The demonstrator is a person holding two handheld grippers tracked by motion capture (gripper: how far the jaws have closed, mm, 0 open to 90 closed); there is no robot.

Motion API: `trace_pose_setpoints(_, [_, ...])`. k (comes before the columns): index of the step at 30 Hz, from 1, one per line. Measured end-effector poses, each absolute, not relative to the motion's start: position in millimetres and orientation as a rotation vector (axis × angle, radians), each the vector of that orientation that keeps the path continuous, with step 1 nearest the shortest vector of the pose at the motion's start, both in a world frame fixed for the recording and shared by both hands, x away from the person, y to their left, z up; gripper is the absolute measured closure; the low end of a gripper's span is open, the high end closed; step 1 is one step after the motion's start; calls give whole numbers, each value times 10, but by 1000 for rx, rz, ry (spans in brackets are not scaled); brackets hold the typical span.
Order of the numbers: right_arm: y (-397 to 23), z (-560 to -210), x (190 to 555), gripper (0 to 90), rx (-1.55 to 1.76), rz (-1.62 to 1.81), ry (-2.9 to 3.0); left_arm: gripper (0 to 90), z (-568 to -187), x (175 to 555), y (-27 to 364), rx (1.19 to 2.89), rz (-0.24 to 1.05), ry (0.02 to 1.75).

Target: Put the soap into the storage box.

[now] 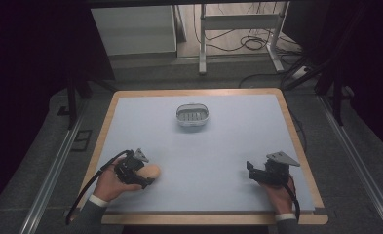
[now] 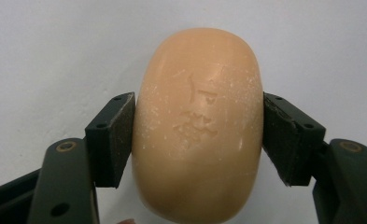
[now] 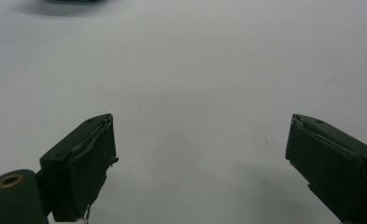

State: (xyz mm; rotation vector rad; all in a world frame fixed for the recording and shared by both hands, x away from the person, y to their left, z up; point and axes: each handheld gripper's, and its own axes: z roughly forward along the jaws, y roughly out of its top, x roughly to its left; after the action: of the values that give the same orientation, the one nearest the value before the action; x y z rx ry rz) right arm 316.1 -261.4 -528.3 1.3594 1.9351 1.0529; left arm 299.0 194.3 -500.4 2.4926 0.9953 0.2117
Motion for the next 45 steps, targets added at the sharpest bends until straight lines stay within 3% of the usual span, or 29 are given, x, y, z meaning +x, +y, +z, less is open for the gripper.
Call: trace_pose_setpoints(45, [-2615, -5284, 3167, 86, 1367, 1048, 1940, 317, -4774, 3278, 1827, 2447, 241, 988])
